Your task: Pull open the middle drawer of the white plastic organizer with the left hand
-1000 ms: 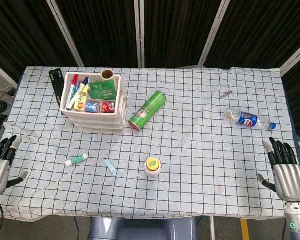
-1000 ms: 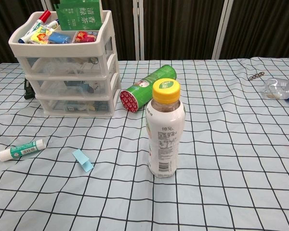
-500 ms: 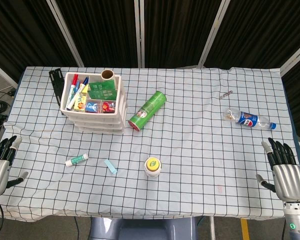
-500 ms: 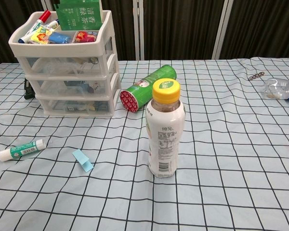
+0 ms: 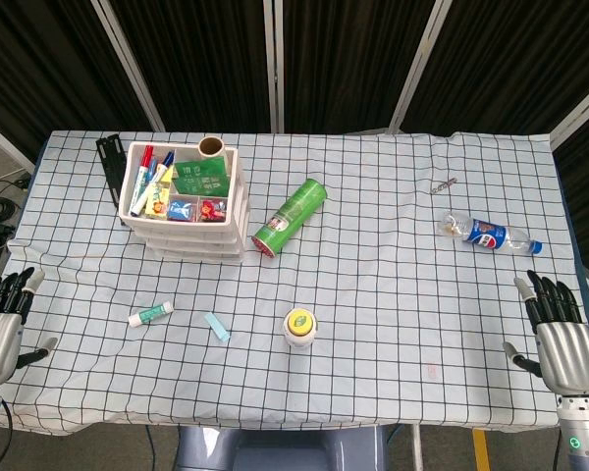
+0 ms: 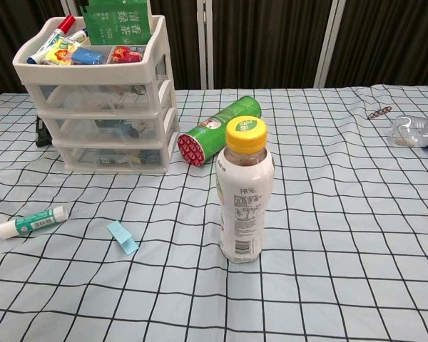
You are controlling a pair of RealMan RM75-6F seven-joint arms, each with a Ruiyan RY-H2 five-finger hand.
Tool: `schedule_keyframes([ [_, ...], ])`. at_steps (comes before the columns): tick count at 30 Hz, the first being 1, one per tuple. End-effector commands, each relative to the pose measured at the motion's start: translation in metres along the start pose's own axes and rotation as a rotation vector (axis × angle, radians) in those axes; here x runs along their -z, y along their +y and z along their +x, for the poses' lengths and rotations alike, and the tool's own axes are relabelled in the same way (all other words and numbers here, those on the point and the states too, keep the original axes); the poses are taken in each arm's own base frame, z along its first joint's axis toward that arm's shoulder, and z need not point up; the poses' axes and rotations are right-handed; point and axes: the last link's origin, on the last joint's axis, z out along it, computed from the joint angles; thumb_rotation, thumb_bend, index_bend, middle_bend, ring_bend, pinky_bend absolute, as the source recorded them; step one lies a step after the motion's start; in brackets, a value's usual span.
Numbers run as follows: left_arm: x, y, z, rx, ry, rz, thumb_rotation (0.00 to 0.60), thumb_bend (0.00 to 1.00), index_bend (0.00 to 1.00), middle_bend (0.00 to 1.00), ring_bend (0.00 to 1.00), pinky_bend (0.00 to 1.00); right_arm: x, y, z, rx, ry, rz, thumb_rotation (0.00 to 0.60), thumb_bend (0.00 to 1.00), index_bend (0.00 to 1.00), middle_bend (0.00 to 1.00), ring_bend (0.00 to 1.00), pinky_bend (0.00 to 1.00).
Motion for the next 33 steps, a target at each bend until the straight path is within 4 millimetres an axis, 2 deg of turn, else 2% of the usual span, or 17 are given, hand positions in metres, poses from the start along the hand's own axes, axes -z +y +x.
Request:
schedule_keyframes([
  [1, -0.001, 0.005, 0.001, 0.065, -0.013, -0.017, 0.6, 0.23, 0.0, 0.0, 0.0, 0.0, 0.0, 0.0, 0.001, -0.004, -0.002, -0.004, 0.6, 0.08, 0.0, 0.0, 0.0, 0.0],
  [4, -0.006, 0.013, 0.002, 0.167, -0.019, -0.044, 0.6, 0.32, 0.0, 0.0, 0.0, 0.02, 0.0, 0.001, 0.002, -0.01, -0.001, -0.01, 0.6, 0.08, 0.0, 0.0, 0.0, 0.0],
  [6, -0.013, 0.021, 0.001, 0.253, -0.033, -0.064, 0.6, 0.46, 0.0, 0.05, 0.07, 0.14, 0.0, 0.001, 0.003, -0.016, -0.001, -0.009, 0.6, 0.08, 0.0, 0.0, 0.0, 0.0],
  [7, -0.016, 0.023, 0.0, 0.276, -0.04, -0.068, 0.6, 0.5, 0.0, 0.1, 0.12, 0.2, 0.0, 0.001, 0.003, -0.017, -0.002, -0.008, 0.6, 0.08, 0.0, 0.0, 0.0, 0.0],
  [10, -0.028, 0.034, -0.005, 0.381, -0.072, -0.085, 0.6, 0.68, 0.0, 0.44, 0.45, 0.45, 0.0, 0.0, 0.003, -0.021, -0.005, -0.008, 0.6, 0.08, 0.0, 0.0, 0.0, 0.0],
  [12, -0.034, 0.039, -0.008, 0.421, -0.097, -0.095, 0.6, 0.74, 0.0, 0.54, 0.55, 0.51, 0.0, 0.0, 0.003, -0.024, -0.007, -0.008, 0.6, 0.08, 0.0, 0.0, 0.0, 0.0],
  [15, -0.047, 0.051, -0.015, 0.498, -0.146, -0.116, 0.6, 0.82, 0.0, 0.65, 0.65, 0.56, 0.0, 0.001, 0.004, -0.034, -0.007, -0.01, 0.6, 0.08, 0.0, 0.0, 0.0, 0.0],
  [18, -0.056, 0.062, -0.021, 0.566, -0.219, -0.132, 0.6, 0.86, 0.0, 0.69, 0.69, 0.6, 0.0, 0.002, 0.006, -0.044, -0.007, -0.014, 0.6, 0.08, 0.0, 0.0, 0.0, 0.0],
  [26, -0.08, 0.083, -0.026, 0.686, -0.323, -0.145, 0.6, 0.88, 0.0, 0.69, 0.7, 0.64, -0.001, 0.005, 0.009, -0.067, -0.004, -0.022, 0.6, 0.08, 0.0, 0.0, 0.0, 0.0],
  [33, -0.101, 0.103, -0.033, 0.693, -0.383, -0.164, 0.6, 0.88, 0.0, 0.69, 0.7, 0.64, -0.002, 0.007, 0.011, -0.079, -0.005, -0.029, 0.6, 0.08, 0.0, 0.0, 0.0, 0.0],
])
